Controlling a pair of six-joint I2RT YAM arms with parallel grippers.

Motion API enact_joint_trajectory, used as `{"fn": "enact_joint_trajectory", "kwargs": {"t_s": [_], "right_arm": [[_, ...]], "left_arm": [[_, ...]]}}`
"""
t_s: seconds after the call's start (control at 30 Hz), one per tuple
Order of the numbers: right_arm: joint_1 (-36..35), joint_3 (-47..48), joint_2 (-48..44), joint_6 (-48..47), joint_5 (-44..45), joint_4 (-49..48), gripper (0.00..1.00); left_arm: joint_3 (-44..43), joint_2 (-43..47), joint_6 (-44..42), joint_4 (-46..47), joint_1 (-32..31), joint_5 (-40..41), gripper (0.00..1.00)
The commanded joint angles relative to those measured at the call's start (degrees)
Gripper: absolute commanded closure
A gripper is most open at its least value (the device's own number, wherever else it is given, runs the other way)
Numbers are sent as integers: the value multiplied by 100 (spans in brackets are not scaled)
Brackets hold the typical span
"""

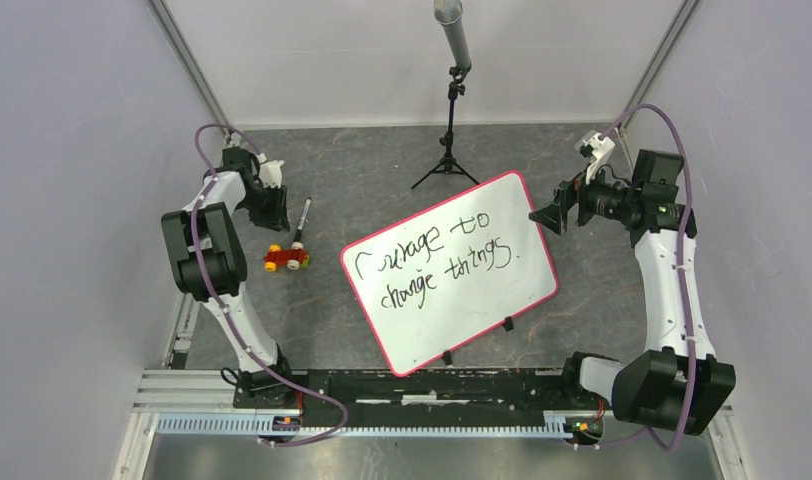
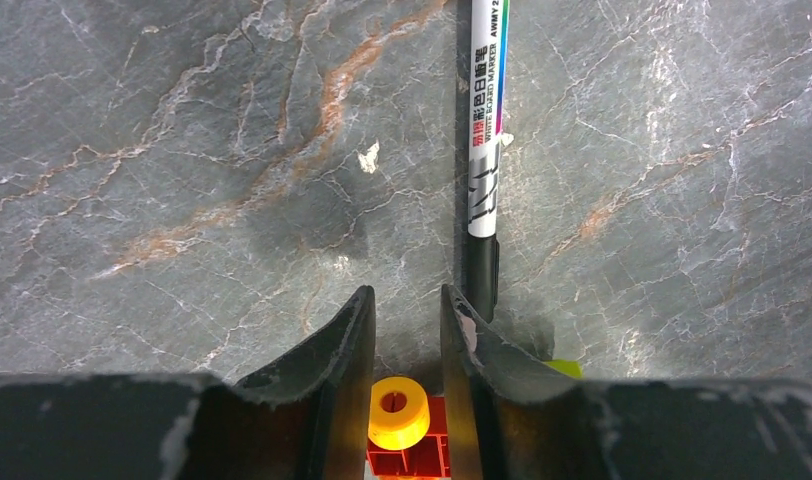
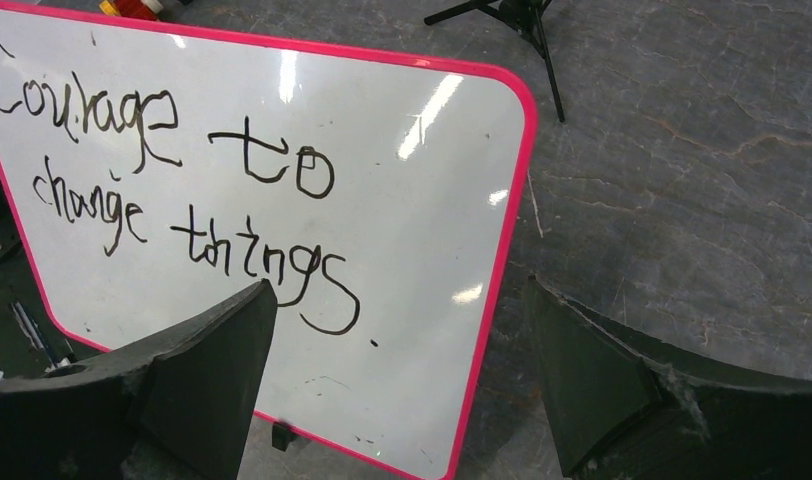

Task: Write a sentence on the whiteboard
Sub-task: Put down the whiteboard marker at the center of the board, then reset both arms

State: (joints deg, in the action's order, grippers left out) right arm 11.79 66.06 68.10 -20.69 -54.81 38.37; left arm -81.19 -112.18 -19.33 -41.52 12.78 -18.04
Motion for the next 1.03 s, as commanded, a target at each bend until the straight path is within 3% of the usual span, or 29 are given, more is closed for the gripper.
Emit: {"fn": "enact_joint_trajectory", "kwargs": {"t_s": [0.0,0.13,0.23,0.33,0.37,0.43,0.57,0.73,1.0], "right_arm": [[57,23,10,-250,109,138,2],[92,121,20,-321,111,265,2],[134,232,30,-322,149,272,2],[234,525,135,-398,230,361,2],[310,712,183,-423,256,409,2],[506,1100,354,-475,269,527,2],[1050,1959,828,-599,194,781,2],[1792,2621,1384,-803,181,863,2],[2167,2055,1581,-1206,324,796,2]], "left_arm": [[-11,59,-158,31,-6,26,63],[-100,366,-143,-135,-4,-111,58],[-263,685,-158,-350,-1,-176,46],[-696,979,-156,-742,1,-317,27],[-862,1087,-146,-913,6,-396,14],[-1247,1286,-99,-1210,34,-612,0],[-2097,1550,181,-1725,138,-1112,0],[-2529,1956,538,-1819,346,-1283,0],[-1300,2977,973,-1124,413,-1005,0]]}}
